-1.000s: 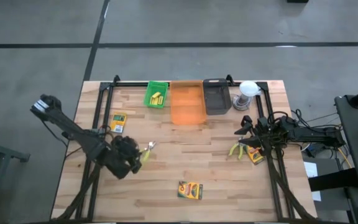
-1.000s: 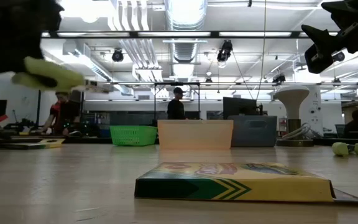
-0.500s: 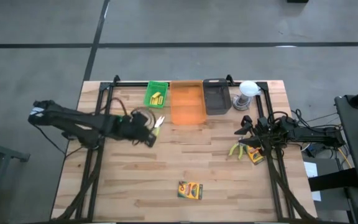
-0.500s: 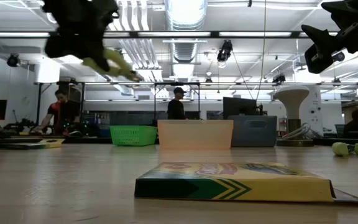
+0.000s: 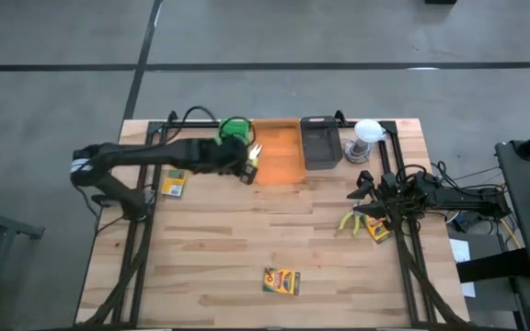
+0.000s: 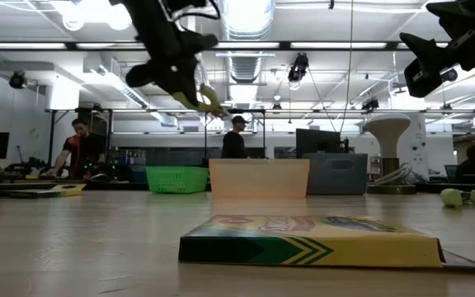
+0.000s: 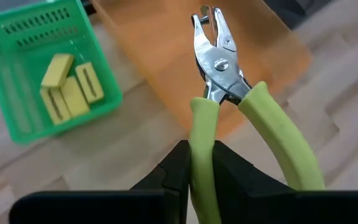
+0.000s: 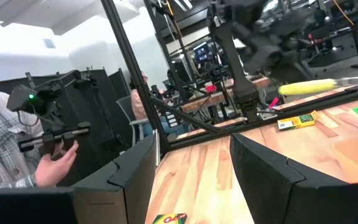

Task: Pick & Place School Supplies
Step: Put the light green hole puncher into the orange bin

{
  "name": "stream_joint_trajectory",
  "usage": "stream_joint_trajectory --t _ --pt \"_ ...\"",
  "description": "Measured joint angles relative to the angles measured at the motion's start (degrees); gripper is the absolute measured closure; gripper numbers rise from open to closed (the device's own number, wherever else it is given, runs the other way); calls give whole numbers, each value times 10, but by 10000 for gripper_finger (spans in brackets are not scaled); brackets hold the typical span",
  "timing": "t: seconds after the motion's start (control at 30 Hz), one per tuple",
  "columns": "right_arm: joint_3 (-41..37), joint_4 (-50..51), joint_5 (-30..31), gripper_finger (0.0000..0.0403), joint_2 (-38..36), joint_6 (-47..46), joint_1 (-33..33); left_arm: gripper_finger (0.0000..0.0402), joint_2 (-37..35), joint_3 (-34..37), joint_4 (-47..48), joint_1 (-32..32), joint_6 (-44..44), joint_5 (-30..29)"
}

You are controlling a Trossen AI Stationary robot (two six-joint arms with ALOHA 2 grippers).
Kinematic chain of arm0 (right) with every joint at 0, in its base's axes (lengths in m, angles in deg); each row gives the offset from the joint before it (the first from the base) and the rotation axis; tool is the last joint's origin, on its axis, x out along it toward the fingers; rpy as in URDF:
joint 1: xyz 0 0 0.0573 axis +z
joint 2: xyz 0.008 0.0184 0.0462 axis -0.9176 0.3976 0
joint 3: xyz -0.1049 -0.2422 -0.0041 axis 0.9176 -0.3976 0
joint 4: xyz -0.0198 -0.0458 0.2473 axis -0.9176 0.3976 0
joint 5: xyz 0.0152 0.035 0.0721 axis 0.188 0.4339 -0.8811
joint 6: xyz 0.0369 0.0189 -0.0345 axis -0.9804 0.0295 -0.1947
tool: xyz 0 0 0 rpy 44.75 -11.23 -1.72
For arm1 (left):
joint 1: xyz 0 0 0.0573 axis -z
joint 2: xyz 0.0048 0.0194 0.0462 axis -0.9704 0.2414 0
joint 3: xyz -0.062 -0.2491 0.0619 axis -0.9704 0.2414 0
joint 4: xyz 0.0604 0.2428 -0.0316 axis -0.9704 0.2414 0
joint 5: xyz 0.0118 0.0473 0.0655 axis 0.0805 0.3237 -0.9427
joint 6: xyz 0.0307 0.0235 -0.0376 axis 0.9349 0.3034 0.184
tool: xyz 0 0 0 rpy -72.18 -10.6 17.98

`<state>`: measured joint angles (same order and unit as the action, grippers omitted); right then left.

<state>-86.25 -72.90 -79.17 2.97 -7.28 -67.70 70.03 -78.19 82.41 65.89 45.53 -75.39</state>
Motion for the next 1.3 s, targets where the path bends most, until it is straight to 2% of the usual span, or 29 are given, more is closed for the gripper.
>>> stream_joint_trajectory --t 0.1,0.3,0.63,0.93,1.13,1.3 --pt "0 0 0 202 0 0 0 349 47 -41 0 -25 -3 0" --pt "0 0 0 202 0 0 0 348 140 -111 -7 -60 -63 0" --pt "0 0 0 202 0 0 0 347 282 -224 -14 -87 -87 24" --pt "0 0 0 202 0 0 0 346 328 -228 20 -92 -167 26" --pt "0 0 0 202 0 0 0 346 347 -228 -2 -94 -172 9" --pt "0 0 0 202 0 0 0 346 367 -227 -1 -95 -172 34"
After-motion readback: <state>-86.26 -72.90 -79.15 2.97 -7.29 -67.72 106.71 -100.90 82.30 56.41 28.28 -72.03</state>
